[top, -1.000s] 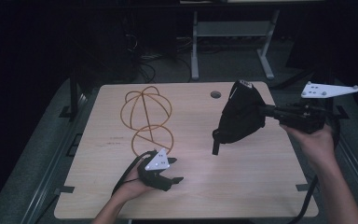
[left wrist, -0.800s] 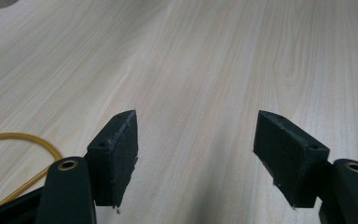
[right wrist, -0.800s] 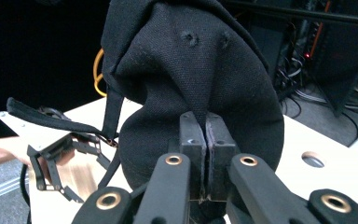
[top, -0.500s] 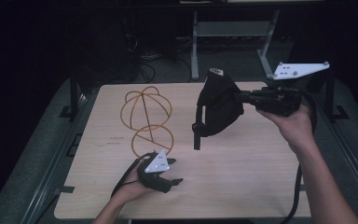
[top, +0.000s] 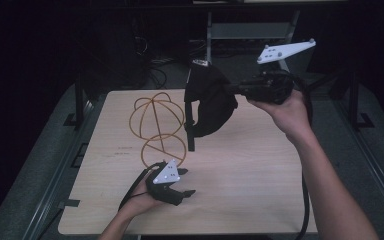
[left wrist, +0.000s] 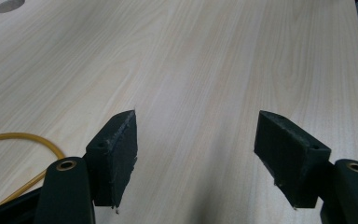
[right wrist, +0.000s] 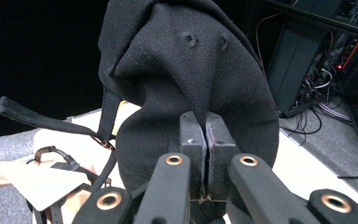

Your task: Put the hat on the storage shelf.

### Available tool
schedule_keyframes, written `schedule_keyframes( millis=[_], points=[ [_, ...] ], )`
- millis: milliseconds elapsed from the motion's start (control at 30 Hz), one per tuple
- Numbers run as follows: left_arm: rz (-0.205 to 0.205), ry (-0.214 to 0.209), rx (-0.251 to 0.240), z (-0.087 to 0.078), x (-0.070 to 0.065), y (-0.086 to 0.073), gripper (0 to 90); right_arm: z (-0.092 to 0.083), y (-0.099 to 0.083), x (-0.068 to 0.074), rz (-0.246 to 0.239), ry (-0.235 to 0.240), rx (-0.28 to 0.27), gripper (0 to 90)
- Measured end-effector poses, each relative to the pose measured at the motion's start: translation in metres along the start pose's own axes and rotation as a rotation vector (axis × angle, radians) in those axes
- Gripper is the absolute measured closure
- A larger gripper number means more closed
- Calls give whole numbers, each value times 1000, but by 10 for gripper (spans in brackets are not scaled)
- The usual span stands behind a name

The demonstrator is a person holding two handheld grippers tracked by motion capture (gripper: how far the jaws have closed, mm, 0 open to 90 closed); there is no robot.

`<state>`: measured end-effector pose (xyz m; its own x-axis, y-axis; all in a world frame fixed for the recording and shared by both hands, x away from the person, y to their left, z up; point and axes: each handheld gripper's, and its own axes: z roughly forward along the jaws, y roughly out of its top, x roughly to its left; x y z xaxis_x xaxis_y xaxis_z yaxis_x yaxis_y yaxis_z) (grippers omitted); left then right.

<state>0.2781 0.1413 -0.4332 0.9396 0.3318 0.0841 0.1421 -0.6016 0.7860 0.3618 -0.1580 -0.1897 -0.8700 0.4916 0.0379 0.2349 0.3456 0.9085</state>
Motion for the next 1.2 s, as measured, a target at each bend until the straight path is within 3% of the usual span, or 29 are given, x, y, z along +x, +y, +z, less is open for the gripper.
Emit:
schedule_keyframes(
  millis=[500,1200],
  points=[
    [4,5,-7,1,1,-1,297,48,45,9,-38,31,50,880],
    [5,-10,-4,5,1,-1,297,102,73,23,-66,77,95,879]
  ],
)
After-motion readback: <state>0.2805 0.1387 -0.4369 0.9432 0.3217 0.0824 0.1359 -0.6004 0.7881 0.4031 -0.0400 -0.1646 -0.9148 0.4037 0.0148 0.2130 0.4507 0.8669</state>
